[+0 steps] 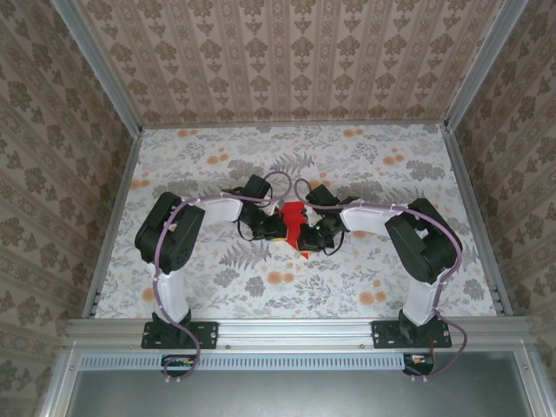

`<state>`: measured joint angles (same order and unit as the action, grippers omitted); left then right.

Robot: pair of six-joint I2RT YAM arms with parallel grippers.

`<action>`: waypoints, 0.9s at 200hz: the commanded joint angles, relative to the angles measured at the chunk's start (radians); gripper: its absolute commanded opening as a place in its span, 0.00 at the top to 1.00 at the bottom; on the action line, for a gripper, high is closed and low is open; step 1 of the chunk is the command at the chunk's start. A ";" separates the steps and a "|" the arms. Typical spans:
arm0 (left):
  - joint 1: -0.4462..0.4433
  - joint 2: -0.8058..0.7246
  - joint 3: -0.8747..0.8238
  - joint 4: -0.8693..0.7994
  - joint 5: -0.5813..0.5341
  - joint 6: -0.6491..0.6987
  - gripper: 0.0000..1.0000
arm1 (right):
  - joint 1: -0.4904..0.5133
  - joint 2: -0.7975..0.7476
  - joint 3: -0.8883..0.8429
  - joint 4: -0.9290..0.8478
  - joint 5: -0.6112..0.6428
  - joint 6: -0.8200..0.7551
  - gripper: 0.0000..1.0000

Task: Fold a paper plane with a square sheet of paper (fold left side to right side)
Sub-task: Third fold the triangle at the center of the table.

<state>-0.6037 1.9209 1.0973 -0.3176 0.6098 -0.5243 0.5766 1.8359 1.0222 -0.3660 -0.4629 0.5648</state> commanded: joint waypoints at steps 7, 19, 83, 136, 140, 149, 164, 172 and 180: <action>-0.013 -0.042 0.019 -0.076 -0.064 -0.002 0.99 | -0.004 0.033 -0.010 -0.087 0.089 -0.011 1.00; -0.020 -0.058 0.025 -0.086 -0.060 0.003 0.99 | -0.004 0.038 -0.011 -0.091 0.101 -0.014 1.00; -0.072 -0.079 0.018 -0.068 0.007 -0.009 0.99 | -0.004 0.055 0.001 -0.094 0.102 -0.028 1.00; -0.092 -0.024 0.028 -0.034 0.012 -0.026 1.00 | -0.003 0.056 0.003 -0.098 0.101 -0.029 1.00; -0.092 -0.022 0.027 -0.031 0.011 -0.026 1.00 | -0.003 0.056 0.003 -0.098 0.100 -0.029 1.00; -0.093 -0.016 0.028 -0.025 0.011 -0.026 1.00 | -0.003 0.056 0.004 -0.100 0.099 -0.029 1.00; -0.092 -0.006 0.029 -0.022 -0.001 -0.023 1.00 | -0.003 0.060 0.008 -0.104 0.100 -0.032 1.00; -0.091 -0.001 0.031 -0.026 -0.010 -0.017 1.00 | -0.003 0.060 0.010 -0.109 0.105 -0.034 1.00; -0.087 0.005 0.032 -0.031 -0.023 -0.008 1.00 | -0.003 0.061 0.011 -0.112 0.108 -0.035 1.00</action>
<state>-0.6949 1.8931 1.1023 -0.3447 0.6048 -0.5320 0.5766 1.8435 1.0370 -0.3885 -0.4488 0.5491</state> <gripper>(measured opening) 0.046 0.048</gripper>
